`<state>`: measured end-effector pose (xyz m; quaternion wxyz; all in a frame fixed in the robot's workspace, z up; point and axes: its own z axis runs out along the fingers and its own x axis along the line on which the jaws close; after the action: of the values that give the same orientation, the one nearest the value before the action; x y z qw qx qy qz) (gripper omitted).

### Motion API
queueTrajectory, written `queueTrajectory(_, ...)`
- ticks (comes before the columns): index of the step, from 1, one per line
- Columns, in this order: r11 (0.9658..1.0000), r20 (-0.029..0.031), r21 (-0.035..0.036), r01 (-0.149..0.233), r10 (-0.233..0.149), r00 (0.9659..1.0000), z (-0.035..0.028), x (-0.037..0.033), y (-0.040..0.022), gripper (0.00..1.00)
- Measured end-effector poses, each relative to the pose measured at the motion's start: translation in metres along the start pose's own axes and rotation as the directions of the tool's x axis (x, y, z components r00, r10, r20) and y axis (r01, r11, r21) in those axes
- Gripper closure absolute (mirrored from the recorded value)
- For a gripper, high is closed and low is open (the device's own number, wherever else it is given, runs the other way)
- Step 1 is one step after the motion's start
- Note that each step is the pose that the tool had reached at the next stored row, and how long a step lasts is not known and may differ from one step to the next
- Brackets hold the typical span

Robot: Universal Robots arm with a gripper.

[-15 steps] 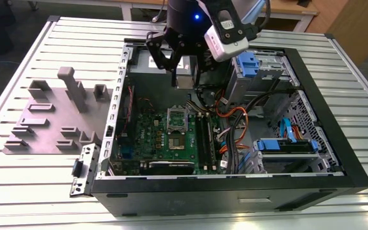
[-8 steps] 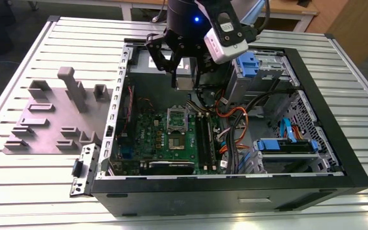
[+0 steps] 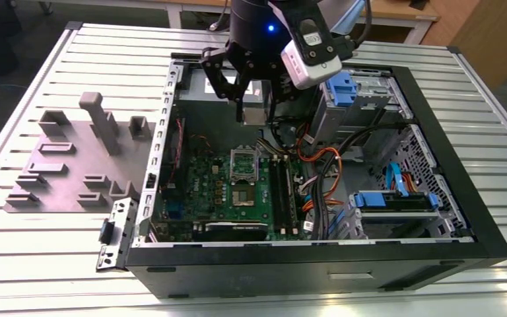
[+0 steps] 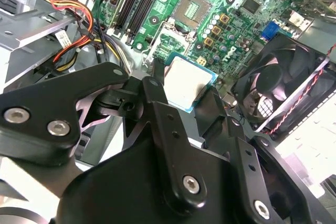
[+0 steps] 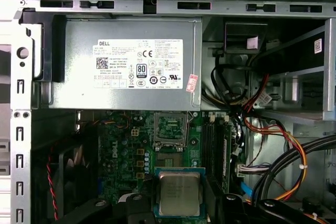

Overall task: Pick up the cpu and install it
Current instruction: 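Place the cpu into insertion slot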

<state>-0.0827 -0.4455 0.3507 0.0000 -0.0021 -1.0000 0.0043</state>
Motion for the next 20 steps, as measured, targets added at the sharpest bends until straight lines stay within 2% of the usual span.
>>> queueTrajectory(10,1.0000,0.0000,-0.0001,0.000,0.000,1.0000,0.0016,0.0000,-0.0001,0.53)
queueTrajectory(20,1.0000,0.0000,0.0000,0.000,0.000,1.0000,0.0069,0.0000,-0.0001,0.53)
